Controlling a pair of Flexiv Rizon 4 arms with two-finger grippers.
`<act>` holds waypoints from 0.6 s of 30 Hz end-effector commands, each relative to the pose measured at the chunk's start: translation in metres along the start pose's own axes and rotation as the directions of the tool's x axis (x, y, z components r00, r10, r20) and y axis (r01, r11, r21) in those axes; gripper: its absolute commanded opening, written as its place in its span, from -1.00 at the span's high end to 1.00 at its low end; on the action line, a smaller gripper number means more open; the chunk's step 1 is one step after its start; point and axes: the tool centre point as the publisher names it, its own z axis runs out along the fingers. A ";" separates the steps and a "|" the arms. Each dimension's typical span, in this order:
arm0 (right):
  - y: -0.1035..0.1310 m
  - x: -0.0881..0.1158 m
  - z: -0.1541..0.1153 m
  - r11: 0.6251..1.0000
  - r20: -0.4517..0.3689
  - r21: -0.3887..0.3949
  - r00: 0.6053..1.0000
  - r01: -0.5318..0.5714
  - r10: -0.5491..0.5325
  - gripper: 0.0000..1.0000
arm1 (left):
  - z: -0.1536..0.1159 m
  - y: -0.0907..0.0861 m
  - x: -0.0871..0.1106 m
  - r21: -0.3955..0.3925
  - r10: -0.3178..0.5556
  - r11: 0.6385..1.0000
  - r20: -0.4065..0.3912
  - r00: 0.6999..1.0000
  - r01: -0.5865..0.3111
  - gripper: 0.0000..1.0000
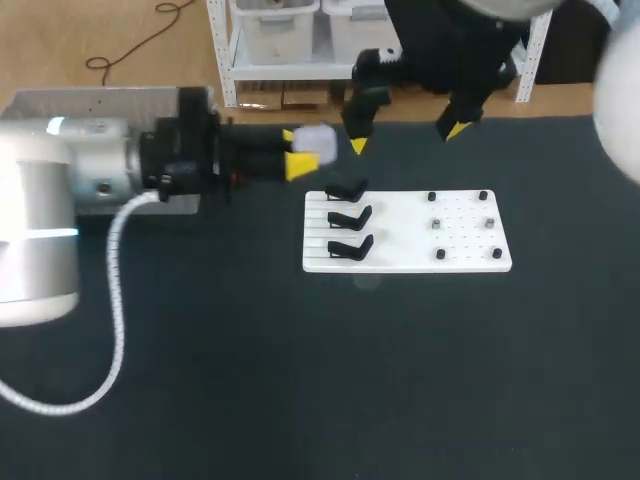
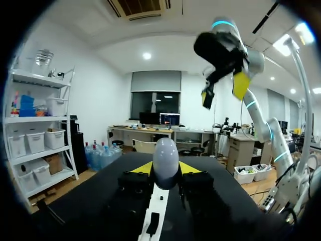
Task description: Pick up each earbud case from the left stands, insert the matching earbuds, close the lid, and place the case in the box.
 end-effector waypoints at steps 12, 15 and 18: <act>-0.002 0.006 0.000 1.000 0.188 -0.001 0.982 -0.002 0.002 -1.00 | -0.150 0.060 0.022 -0.618 -0.110 0.785 -0.088 0.990 0.032 1.00; -0.002 0.006 0.000 1.000 0.188 -0.001 0.982 -0.002 0.002 -1.00 | -0.167 0.102 0.042 -0.669 -0.152 0.742 -0.097 0.984 0.049 1.00; -0.002 0.006 0.000 1.000 0.188 -0.001 0.982 -0.002 0.002 -1.00 | -0.182 0.138 0.055 -0.706 -0.161 0.708 -0.161 0.974 0.000 1.00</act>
